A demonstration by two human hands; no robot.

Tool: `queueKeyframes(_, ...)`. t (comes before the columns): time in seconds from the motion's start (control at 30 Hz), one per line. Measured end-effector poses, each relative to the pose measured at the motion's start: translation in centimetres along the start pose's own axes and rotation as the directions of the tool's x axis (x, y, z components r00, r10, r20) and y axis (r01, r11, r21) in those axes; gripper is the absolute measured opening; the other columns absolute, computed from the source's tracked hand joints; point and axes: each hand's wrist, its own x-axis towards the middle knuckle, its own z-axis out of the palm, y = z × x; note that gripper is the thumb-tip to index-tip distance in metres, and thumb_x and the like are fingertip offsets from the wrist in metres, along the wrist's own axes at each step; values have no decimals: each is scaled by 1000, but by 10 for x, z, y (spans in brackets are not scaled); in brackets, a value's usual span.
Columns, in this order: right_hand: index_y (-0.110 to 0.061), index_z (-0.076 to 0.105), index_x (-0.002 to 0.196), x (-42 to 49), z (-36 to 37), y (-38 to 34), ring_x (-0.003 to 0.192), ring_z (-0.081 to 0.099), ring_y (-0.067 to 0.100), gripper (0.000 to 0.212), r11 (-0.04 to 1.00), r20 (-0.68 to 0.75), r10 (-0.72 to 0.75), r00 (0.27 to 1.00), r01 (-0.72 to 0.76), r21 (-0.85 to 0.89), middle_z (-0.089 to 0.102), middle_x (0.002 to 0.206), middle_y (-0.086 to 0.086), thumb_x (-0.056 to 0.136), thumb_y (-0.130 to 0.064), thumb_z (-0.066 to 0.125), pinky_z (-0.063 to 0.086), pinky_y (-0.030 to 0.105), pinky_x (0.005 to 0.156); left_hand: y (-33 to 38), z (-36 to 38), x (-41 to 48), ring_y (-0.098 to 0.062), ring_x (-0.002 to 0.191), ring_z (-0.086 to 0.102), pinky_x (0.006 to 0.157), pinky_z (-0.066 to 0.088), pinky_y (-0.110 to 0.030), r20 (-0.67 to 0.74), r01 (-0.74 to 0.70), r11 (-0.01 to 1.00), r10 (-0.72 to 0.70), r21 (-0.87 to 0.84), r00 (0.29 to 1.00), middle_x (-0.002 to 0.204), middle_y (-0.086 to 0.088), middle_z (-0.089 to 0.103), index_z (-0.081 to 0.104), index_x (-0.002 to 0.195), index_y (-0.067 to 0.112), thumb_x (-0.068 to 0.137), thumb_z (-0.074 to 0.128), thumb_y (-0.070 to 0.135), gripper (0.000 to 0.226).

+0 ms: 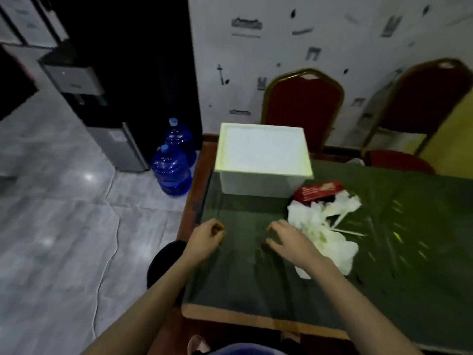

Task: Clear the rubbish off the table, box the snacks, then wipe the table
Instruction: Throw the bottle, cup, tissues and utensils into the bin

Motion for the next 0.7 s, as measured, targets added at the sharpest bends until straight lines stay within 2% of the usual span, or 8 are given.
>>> queueKeyframes(0.13, -17, 57, 115, -31, -17, 59, 103, 58, 20, 25, 996, -50, 53, 997, -49, 77, 57, 119, 3, 92, -29, 54, 49, 34, 87, 50, 52, 6, -11, 80, 67, 77, 57, -30, 73, -87, 992, 80, 93, 994, 88, -1, 69, 61, 91, 19, 92, 58, 16, 3)
queueKeyframes(0.3, -23, 56, 115, -51, -33, 127, 107, 55, 15, 24, 992, -50, 38, 998, -32, 121, 55, 119, -3, 92, -32, 53, 47, 33, 88, 102, 117, 2, -11, 80, 65, 77, 56, -30, 100, -91, 978, 73, 188, 992, 87, 1, 68, 63, 91, 17, 90, 59, 18, 5)
queueKeyframes(0.43, -21, 56, 115, -50, -38, 171, 112, 52, 15, 26, 990, -57, -4, 998, 12, 144, 51, 122, -4, 91, -30, 54, 44, 30, 89, 129, 152, 2, -9, 74, 62, 70, 52, -26, 99, -72, 965, 48, 253, 994, 83, 3, 67, 63, 86, 18, 89, 58, 21, 6)
queueKeyframes(0.53, -16, 49, 126, -43, -33, 189, 127, 42, 19, 43, 995, -88, -9, 996, 17, 98, 42, 136, 1, 87, -30, 58, 38, 29, 101, 142, 168, 4, -12, 75, 63, 71, 52, -30, 87, -44, 950, 18, 308, 996, 84, 1, 69, 64, 88, 14, 89, 57, 20, 10)
queueKeyframes(0.63, -13, 28, 144, -30, -22, 187, 144, 21, 28, 71, 997, -20, -33, 999, 34, 66, 23, 155, 12, 86, -35, 62, 23, 37, 118, 158, 182, 8, -19, 75, 63, 67, 50, -37, 56, -5, 930, -17, 369, 998, 84, -4, 68, 60, 85, 10, 88, 54, 20, 12)
queueKeyframes(0.7, -14, 17, 149, -22, -12, 180, 148, 10, 28, 79, 998, 15, -47, 999, 46, 46, 13, 159, 13, 86, -31, 62, 14, 40, 122, 164, 187, 9, -21, 71, 59, 61, 47, -37, 40, 5, 916, -23, 401, 999, 81, -4, 64, 53, 79, 10, 87, 52, 20, 13)
